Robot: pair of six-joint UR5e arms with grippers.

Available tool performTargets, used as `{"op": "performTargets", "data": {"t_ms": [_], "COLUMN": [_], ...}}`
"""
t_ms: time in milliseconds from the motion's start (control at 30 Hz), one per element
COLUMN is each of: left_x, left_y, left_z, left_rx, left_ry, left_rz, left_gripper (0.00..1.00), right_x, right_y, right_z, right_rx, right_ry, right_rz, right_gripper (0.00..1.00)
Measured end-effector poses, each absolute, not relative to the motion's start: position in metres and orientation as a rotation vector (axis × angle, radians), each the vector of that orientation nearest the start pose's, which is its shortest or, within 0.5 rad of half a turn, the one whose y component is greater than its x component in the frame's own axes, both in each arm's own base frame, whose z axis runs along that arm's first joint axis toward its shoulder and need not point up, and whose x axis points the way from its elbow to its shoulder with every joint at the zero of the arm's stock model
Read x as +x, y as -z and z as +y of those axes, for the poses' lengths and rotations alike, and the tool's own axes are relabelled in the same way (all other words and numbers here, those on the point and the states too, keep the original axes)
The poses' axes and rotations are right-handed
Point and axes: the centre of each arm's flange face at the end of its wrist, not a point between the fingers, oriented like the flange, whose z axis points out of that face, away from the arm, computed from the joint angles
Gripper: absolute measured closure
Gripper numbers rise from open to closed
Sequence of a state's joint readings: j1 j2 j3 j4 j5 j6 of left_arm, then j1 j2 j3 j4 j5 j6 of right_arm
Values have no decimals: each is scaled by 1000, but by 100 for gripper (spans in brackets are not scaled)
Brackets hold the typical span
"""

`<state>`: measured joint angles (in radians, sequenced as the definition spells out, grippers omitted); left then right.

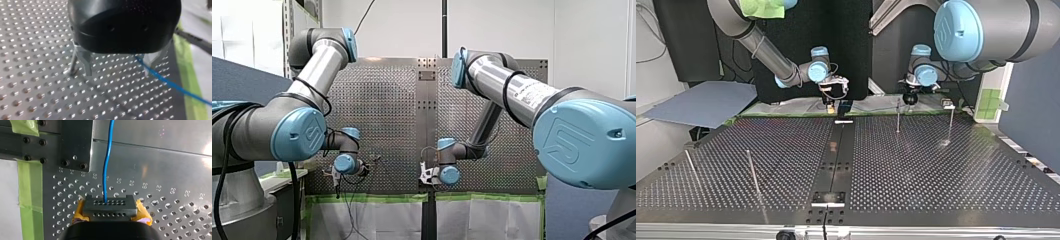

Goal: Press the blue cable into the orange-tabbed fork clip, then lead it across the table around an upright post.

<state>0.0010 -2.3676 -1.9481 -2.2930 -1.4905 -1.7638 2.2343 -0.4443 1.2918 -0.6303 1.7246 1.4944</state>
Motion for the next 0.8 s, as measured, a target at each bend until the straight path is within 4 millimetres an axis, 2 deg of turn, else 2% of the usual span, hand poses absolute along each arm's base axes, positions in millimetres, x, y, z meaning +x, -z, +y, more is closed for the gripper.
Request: {"op": "performTargets", "data": {"t_ms": [233, 367, 800], "left_x": [499, 489, 462], "left_y": [36, 34, -2], "left_z": [-138, -135, -136], "left_rx": [-98, -88, -96], "left_ry": [238, 260, 318], "left_rz": [1972, 1972, 1895], "left_gripper": [0, 0, 0], "right_x": [535, 535, 535], "right_y": [68, 68, 68], "right_z": [-492, -492, -493], "right_rx": [1798, 1798, 1797], "right_ry": [-1350, -1349, -1349], "right_rz": [-929, -930, -930], "right_gripper": [100, 100, 100]}}
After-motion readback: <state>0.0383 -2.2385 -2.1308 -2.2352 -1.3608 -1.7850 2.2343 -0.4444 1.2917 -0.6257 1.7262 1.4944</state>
